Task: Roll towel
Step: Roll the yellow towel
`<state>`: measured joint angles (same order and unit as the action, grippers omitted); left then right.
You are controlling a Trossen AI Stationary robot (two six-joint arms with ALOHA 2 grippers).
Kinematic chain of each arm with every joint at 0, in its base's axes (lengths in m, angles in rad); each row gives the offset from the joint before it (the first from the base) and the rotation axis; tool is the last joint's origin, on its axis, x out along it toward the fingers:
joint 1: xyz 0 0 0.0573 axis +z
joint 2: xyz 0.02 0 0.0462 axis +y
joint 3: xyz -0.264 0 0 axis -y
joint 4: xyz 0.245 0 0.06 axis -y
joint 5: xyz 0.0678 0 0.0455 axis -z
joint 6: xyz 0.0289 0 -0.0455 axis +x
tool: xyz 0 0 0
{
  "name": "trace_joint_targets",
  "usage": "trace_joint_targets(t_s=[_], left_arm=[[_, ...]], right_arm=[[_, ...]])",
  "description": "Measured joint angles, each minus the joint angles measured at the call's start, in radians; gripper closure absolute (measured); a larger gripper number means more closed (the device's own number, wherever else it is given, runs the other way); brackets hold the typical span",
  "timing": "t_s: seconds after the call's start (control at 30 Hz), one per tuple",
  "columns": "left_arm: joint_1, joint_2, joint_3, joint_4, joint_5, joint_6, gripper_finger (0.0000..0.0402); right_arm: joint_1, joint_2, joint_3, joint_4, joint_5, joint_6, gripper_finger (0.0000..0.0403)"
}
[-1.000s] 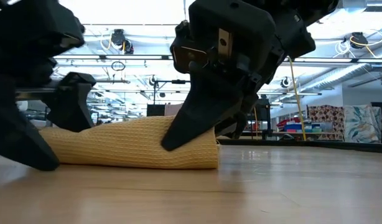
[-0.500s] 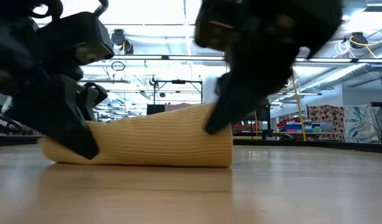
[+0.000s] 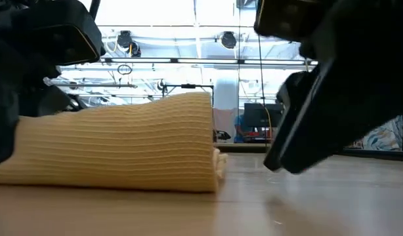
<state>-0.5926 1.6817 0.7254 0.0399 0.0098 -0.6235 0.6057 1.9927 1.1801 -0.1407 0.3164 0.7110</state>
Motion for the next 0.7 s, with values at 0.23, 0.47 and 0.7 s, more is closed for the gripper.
trace_joint_targets(t_s=[0.23, 0.47, 0.7], left_arm=[[0.041, 0.0, 0.0, 0.007, 0.136, -0.054, 0.0339], [0.128, 0.0, 0.0, 0.034, 0.207, -0.053, 0.034], [0.211, 0.0, 0.0, 0.046, 0.236, -0.048, 0.034]], right_arm=[[0.085, 0.0, 0.001, 0.214, 0.209, -0.311, 0.0159], [0.118, 0.013, 0.002, 0.302, 0.349, -0.499, 0.0157], [0.066, 0.058, 0.002, 0.353, 0.377, -0.529, 0.0157]])
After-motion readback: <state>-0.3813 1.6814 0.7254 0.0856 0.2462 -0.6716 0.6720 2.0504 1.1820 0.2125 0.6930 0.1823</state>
